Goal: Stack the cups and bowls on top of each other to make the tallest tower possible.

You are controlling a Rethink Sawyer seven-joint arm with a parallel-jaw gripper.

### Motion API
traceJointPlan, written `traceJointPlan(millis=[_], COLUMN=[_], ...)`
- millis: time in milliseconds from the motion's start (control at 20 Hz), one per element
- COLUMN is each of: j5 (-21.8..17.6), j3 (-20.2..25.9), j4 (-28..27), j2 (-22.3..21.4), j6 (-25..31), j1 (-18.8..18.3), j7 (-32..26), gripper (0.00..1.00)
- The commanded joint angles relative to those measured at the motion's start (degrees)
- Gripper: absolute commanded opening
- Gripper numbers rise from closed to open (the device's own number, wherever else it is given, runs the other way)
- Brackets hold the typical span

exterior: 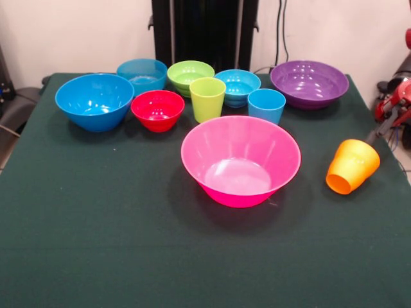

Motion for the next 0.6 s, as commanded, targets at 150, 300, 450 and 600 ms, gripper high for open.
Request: traceJointPlan(millis=[150,300,450,600], j5=[0.59,0.67,0.78,0.90], j3=[2.90,1.81,1.30,1.39], j4=[-10.40,-11.13,-11.13,-10.94], j2=[2.06,2.84,3.43,3.26], j6=[6.18,6.18,5.78,5.55], j1=[-2.18,-2.97,-3.18,-3.12], j7=[18.97,19.62,19.68,19.26], gripper=[1.00,1.00,1.00,1.00])
